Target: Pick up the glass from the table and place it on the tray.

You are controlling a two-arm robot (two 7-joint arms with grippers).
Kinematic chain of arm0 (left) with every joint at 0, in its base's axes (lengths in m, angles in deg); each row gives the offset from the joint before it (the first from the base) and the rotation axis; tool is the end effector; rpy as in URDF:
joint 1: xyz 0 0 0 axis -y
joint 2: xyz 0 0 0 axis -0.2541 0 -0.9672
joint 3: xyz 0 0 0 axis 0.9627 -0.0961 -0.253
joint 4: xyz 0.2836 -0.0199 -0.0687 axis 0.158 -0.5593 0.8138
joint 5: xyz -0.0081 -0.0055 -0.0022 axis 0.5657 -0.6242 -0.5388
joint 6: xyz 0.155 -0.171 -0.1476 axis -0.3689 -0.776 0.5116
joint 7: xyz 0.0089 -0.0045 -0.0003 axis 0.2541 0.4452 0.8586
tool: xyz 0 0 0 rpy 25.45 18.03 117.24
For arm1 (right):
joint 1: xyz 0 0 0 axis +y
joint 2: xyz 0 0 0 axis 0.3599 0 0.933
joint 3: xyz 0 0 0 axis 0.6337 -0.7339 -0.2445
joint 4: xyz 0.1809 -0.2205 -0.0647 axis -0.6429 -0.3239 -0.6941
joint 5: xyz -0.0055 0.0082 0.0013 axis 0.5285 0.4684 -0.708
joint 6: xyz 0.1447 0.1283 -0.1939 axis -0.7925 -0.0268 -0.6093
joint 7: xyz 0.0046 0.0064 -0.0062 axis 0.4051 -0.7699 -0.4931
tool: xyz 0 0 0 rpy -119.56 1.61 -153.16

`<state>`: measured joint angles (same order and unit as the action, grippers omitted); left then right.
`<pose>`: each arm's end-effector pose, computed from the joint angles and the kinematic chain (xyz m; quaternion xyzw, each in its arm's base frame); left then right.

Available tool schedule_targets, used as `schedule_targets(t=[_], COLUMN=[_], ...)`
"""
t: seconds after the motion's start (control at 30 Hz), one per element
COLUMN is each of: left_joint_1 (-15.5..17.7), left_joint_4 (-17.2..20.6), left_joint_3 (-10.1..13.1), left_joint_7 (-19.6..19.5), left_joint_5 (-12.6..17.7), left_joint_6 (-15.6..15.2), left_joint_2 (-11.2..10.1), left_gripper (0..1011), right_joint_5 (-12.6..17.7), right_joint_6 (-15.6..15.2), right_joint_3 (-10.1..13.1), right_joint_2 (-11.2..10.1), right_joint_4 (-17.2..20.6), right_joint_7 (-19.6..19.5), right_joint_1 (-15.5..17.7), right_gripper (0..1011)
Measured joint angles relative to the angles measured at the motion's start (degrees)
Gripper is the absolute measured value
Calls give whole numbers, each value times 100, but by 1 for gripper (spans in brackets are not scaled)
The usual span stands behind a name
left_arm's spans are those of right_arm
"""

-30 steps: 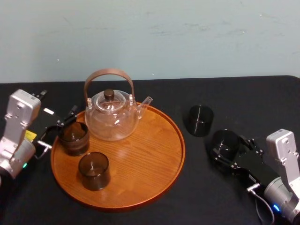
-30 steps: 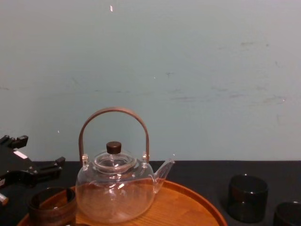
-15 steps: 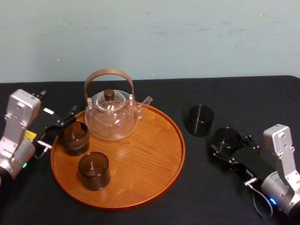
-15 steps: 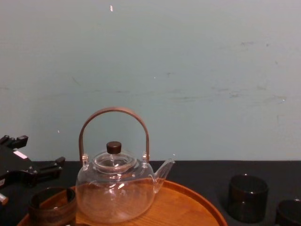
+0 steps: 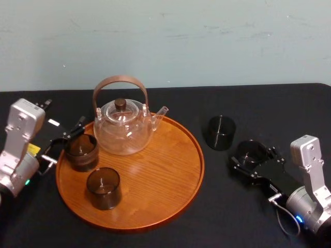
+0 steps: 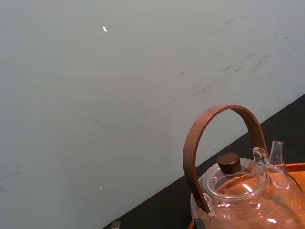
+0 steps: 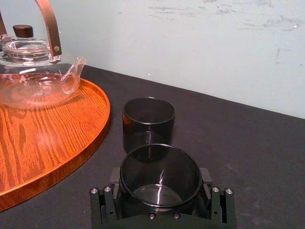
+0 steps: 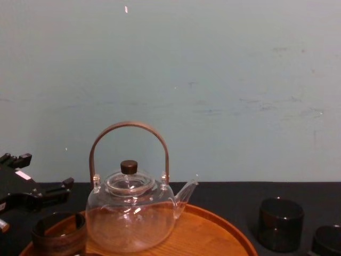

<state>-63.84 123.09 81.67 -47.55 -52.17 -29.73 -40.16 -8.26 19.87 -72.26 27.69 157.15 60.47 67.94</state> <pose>0.3255 0.0932 -0.2975 0.1415 -0.1325 0.5800 0.7912 0.2852 -0.0728 -0.3582 -0.0956 0.0019 -0.5335 0.8403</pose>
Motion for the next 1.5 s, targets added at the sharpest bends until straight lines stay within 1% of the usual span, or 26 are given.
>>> schedule_targets(t=[0.5,0.6,0.67,1.23,1.4,1.5], left_joint_1=[0,0,0,0,0,0], left_joint_4=[0,0,0,0,0,0], left_joint_3=[0,0,0,0,0,0], left_joint_7=[0,0,0,0,0,0], left_joint_5=[0,0,0,0,0,0], left_joint_6=[0,0,0,0,0,0], left_joint_2=[0,0,0,0,0,0], left_gripper=[1001,1001,1002,1001,1001,1001], right_joint_5=[4,5,8,11,48,40], right_joint_6=[-12,-15,-16,-24,50,60], right_joint_3=[-16,-18,-19,-25,-24,-49], right_joint_2=[-16,-17,-18,-24,-26,-58], right_joint_4=[23,26,28,36,54,150], right_joint_7=[-18,-20,-22,-30,135,209], right_joint_1=[9,10,11,15,24,37], right_gripper=[1003,960,911,909,908,909])
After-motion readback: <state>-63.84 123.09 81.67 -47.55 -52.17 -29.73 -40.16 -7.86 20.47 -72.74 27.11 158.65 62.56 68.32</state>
